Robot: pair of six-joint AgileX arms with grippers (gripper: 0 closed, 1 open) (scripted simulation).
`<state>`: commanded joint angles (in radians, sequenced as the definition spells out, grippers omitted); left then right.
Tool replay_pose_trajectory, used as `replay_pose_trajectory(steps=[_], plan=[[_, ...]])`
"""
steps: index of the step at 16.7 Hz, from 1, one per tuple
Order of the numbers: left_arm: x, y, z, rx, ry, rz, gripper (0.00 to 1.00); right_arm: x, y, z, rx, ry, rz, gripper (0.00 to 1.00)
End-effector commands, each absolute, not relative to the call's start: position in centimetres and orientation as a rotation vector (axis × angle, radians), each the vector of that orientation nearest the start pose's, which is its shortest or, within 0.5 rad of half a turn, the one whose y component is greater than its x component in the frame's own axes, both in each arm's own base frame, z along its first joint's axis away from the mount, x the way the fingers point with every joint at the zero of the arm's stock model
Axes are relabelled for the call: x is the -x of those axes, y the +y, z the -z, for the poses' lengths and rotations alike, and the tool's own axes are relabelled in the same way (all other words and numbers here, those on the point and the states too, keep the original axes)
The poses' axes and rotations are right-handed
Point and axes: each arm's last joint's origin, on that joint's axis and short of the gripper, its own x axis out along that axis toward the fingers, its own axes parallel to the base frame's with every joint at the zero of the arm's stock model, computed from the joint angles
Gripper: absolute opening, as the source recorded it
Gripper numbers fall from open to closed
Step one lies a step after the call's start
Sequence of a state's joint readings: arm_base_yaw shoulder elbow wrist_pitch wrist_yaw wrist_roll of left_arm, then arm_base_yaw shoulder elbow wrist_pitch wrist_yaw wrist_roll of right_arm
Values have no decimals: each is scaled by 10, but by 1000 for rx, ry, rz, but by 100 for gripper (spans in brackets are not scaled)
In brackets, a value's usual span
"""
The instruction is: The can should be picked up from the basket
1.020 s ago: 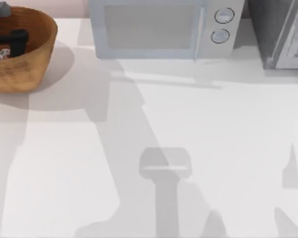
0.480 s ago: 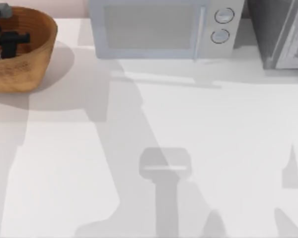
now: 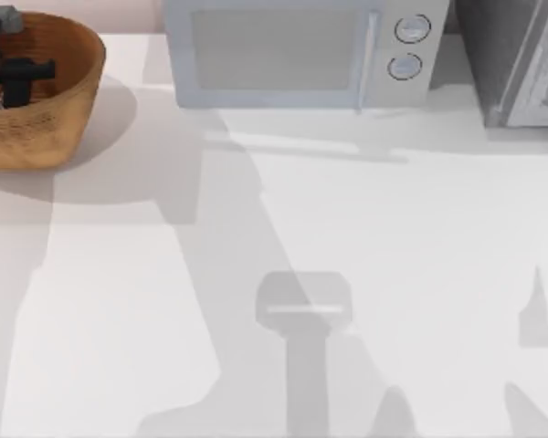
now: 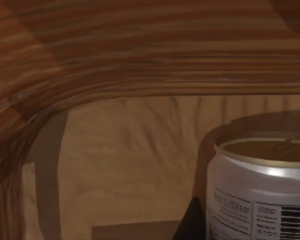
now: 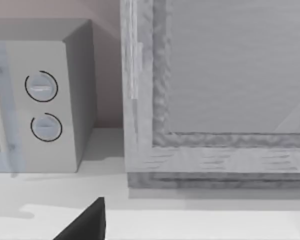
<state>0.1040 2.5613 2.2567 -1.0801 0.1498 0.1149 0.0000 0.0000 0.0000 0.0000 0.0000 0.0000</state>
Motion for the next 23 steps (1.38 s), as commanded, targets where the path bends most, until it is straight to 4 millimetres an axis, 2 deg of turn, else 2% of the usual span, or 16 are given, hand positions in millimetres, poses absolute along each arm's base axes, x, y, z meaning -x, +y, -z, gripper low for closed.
replay_pose_trajectory(steps=[1,3,6,8,10,12,14,17,20,23], plan=[[-510,57,-151,81,1336,92,0,-106,-1,-160,0,0,0,100],[-510,56,-154,76,1330,90,0,-106,-1,-160,0,0,0,100],[-500,49,-174,39,1283,70,0,-106,-1,-160,0,0,0,100],[-485,43,-198,4,1233,47,0,-106,-1,-160,0,0,0,100],[-460,36,-225,-30,1168,18,0,-106,-1,-160,0,0,0,100],[-424,28,-254,-60,1091,-11,0,-106,-1,-160,0,0,0,100],[-377,20,-277,-82,1002,-38,0,-106,-1,-160,0,0,0,100],[-295,11,-292,-97,852,-68,0,-106,-1,-160,0,0,0,100],[-215,6,-277,-89,691,-81,0,-106,-1,-160,0,0,0,100],[-156,3,-240,-67,511,-76,0,-106,-1,-160,0,0,0,100]])
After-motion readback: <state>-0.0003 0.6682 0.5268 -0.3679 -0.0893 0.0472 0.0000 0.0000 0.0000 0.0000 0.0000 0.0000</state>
